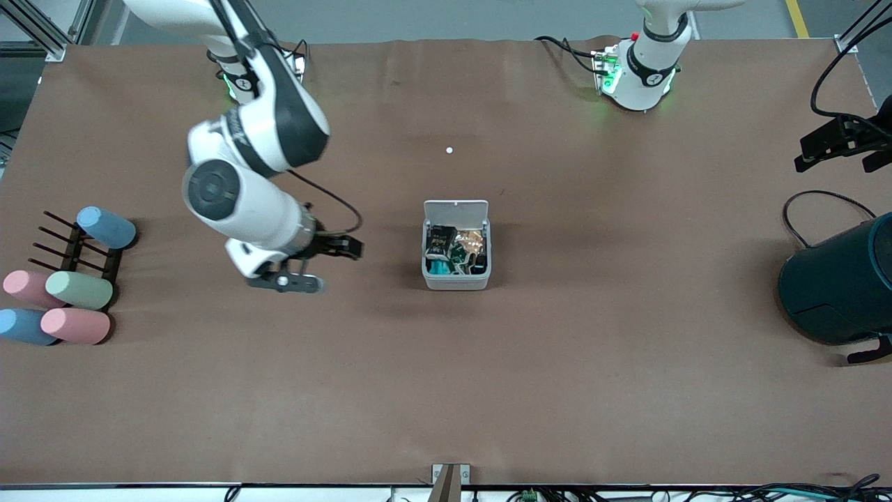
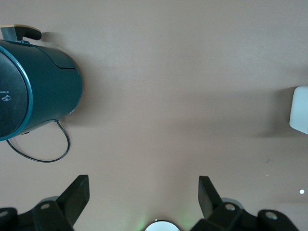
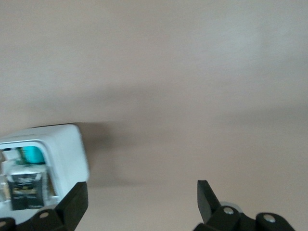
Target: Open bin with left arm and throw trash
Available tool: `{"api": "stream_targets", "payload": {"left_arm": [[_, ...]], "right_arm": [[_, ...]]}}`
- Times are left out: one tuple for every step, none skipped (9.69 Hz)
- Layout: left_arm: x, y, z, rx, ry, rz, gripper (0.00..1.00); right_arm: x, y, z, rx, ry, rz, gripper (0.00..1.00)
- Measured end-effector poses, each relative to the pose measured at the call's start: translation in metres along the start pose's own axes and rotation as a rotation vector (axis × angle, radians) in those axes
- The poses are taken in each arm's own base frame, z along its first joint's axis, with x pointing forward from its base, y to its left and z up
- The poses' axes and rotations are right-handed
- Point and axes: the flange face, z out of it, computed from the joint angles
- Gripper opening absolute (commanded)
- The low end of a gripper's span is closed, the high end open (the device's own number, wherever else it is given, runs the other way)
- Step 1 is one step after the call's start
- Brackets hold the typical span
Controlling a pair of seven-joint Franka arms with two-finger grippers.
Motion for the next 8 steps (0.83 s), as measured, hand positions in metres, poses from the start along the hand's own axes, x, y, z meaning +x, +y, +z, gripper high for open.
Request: {"api": "stream_targets", "payload": {"left_arm": [[0.000, -0.001, 0.000, 0.000, 0.000, -0.001, 1.00], [0.000, -0.001, 0.000, 0.000, -0.001, -0.001, 1.00], [0.000, -0.001, 0.000, 0.000, -0.001, 0.000, 1.00], [0.000, -0.001, 0.000, 0.000, -0.001, 0.001, 1.00], [0.000, 0.000, 0.000, 0.000, -0.001, 0.001, 1.00], [0.000, 0.001, 0.000, 0.000, -0.001, 0.003, 1.00], [0.000, 0.002, 0.000, 0.000, -0.001, 0.004, 1.00], [0.000, 0.003, 0.000, 0.000, 0.002, 0.006, 1.00]], "right_arm": [[-0.001, 0.038, -0.022, -0.005, -0.018, -0.007, 1.00], [0.002, 0.080, -0.049, 0.011, -0.015, -0.026, 1.00], [0.006, 0.125, -0.080, 0.036, 0.021, -0.043, 1.00], [0.005, 0.169, -0.111, 0.057, 0.070, -0.059, 1.00], [-0.001, 0.208, -0.140, 0.072, 0.113, -0.066, 1.00], [-0.011, 0.237, -0.162, 0.077, 0.127, -0.058, 1.00], [-0.021, 0.258, -0.184, 0.048, 0.131, -0.047, 1.00], [-0.028, 0.267, -0.204, 0.008, 0.140, -0.042, 1.00]]}}
